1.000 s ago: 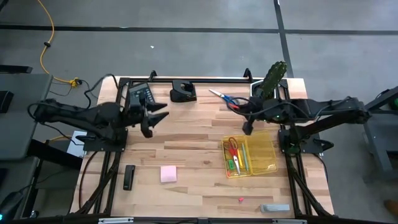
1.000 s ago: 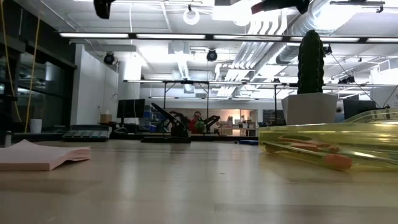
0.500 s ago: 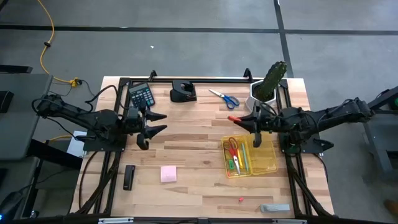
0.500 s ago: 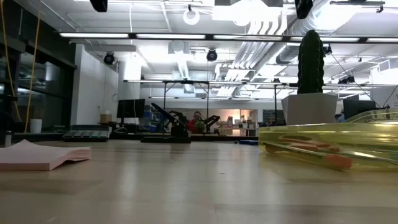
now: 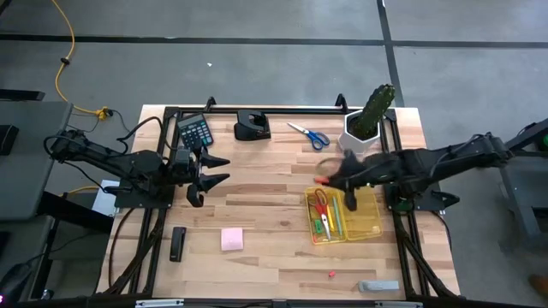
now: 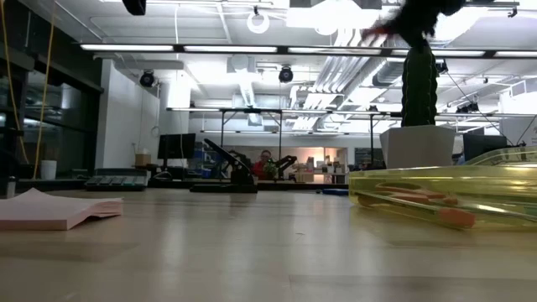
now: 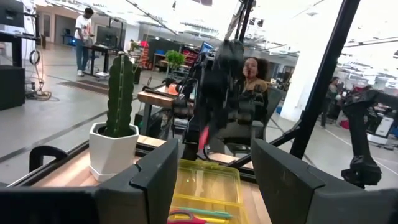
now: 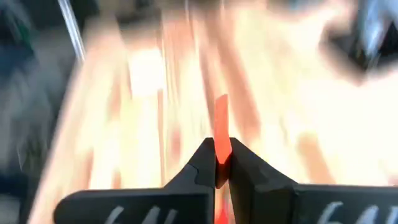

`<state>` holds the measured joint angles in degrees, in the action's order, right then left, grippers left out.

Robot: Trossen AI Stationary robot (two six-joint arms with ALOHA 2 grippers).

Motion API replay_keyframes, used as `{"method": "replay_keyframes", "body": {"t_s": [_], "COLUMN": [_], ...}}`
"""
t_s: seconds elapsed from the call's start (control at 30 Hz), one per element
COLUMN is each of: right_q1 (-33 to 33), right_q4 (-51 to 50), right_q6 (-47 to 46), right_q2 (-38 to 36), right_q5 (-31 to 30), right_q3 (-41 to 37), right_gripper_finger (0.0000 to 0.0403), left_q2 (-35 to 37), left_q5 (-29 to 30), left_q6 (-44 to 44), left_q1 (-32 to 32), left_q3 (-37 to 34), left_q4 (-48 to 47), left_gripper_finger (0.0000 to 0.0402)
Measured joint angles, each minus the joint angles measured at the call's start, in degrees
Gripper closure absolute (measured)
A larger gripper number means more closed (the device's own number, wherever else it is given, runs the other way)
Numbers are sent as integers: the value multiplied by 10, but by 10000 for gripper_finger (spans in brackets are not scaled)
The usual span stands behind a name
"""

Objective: Pack school essentials
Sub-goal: Put the orange eraser into the yellow box

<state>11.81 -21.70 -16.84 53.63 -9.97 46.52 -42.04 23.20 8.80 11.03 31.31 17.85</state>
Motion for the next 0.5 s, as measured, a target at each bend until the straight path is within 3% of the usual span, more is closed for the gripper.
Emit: {"method": "replay_keyframes", "body": {"t_s": [0.17, 0.33, 0.5], "right_q1": [1, 7, 7], "right_q4": [-195, -229, -232], "right_q6": [-43, -56, -53], "right_q2": [98, 177, 241], "right_q5": [79, 84, 37], "right_q3": [36, 17, 14], "right_gripper_finger": [403, 403, 402], "left_q2": [0, 0, 0], "left_q5": [2, 15, 16], "left_q6": [0, 0, 0], "left_q1": [0, 0, 0], "left_q3": [0, 0, 0], "left_q4": [0, 0, 0], "left_gripper_finger": [211, 211, 211]}}
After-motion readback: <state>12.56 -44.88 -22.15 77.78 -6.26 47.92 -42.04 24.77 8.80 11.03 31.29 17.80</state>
